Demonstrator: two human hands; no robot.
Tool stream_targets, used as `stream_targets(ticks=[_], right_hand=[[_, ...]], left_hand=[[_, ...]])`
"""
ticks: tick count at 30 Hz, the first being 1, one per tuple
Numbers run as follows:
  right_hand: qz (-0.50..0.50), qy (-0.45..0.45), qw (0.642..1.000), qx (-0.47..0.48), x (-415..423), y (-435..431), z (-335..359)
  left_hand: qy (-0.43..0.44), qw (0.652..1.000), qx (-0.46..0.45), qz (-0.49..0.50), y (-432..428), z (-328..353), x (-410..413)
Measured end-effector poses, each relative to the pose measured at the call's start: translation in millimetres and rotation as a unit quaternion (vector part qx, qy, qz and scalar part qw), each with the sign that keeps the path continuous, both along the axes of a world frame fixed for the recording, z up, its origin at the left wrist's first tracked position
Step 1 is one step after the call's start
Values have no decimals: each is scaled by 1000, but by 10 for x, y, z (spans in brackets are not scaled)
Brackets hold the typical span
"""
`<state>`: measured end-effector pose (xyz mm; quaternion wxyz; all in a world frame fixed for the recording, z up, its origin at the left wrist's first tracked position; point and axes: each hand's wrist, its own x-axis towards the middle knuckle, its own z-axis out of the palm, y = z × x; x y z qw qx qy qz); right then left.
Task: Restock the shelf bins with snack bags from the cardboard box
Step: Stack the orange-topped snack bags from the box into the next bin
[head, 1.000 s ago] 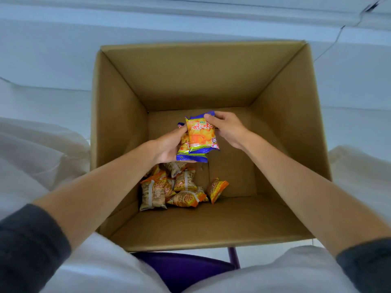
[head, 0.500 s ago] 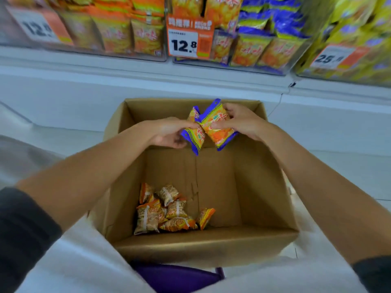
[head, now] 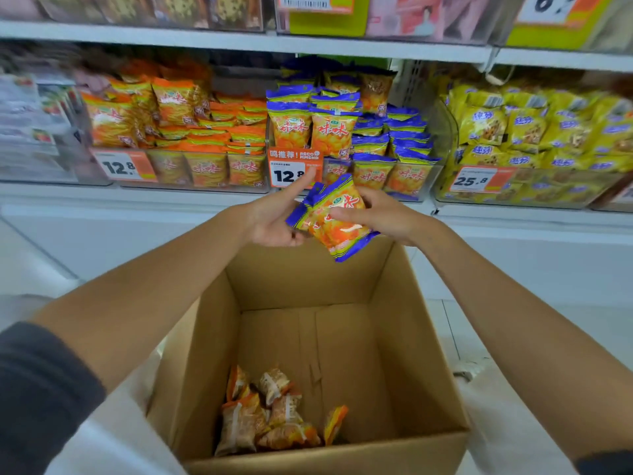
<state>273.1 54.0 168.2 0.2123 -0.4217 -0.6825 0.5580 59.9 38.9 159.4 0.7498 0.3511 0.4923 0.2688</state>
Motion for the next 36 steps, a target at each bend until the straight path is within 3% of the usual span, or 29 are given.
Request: stream_targets(ticks=[4, 9, 14, 21, 23, 26, 28, 30, 32, 36], right_hand=[[-64, 36, 997, 35, 30, 30, 33], [-32, 3, 997, 68, 61, -12, 221], [-35, -7, 997, 68, 169, 25, 266], [-97, 15, 995, 32, 295, 277, 158], [-142, 43, 988, 32, 311, 396, 157], [-212, 75, 973, 50, 333, 624, 160], [-271, 103, 954, 70, 362, 822, 162], [-326, 134, 930, 102, 375, 1033, 218], [-356, 137, 915, 129, 396, 1297, 298], [-351, 98, 921, 136, 331, 1839, 381]], left_hand=[[76, 988, 121, 63, -11, 110, 258], [42, 993, 102, 32, 41, 236, 406], [83, 989, 122, -3, 173, 348, 483], [262, 918, 295, -25, 385, 435, 684], [337, 859, 384, -25, 522, 438, 703], [412, 713, 560, 90, 848, 411, 665], [487, 605, 614, 141, 1109, 420, 615], [568, 537, 613, 121, 1360, 420, 545], [615, 507, 598, 82, 1575, 377, 479], [621, 509, 586, 109, 1716, 250, 395]])
